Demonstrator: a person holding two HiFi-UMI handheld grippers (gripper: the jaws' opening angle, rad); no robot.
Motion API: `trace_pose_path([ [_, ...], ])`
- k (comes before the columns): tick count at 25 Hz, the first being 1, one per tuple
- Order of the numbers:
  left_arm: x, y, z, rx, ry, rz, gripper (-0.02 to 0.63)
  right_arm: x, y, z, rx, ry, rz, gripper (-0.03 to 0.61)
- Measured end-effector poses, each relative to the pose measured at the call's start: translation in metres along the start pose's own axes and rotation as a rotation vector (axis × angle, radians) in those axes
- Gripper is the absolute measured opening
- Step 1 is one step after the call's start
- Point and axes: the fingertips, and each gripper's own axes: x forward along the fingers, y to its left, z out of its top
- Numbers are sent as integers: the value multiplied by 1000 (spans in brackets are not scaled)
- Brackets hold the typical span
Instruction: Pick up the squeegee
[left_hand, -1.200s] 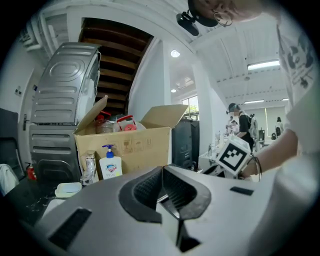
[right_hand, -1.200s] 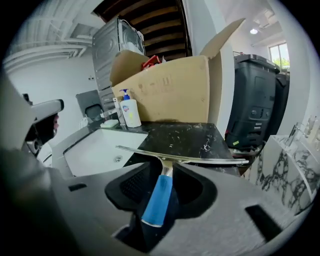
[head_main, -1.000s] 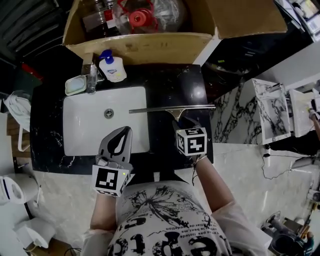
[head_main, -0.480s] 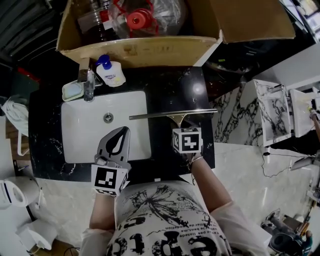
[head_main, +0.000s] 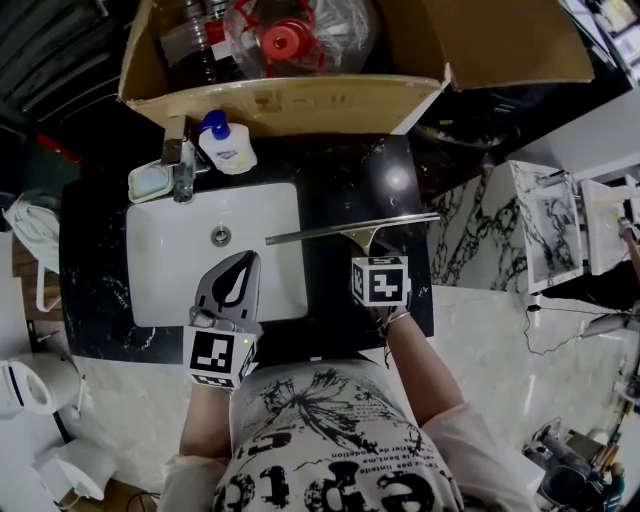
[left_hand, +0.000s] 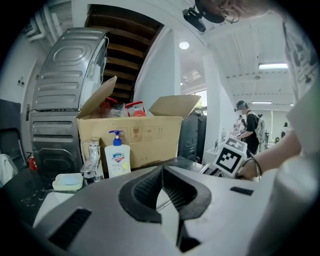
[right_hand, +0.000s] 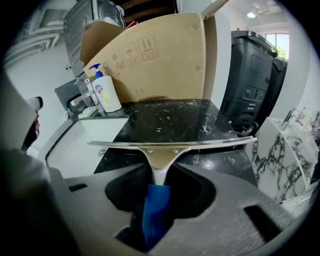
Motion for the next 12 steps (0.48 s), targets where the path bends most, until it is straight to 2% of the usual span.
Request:
trace_pose_path([
  [8, -15, 6, 3, 4, -2, 30, 12, -17, -6, 12, 20, -89, 2, 115],
  [12, -22, 3, 7, -8, -23, 37, 12, -39, -12, 29, 5, -185, -3, 115],
])
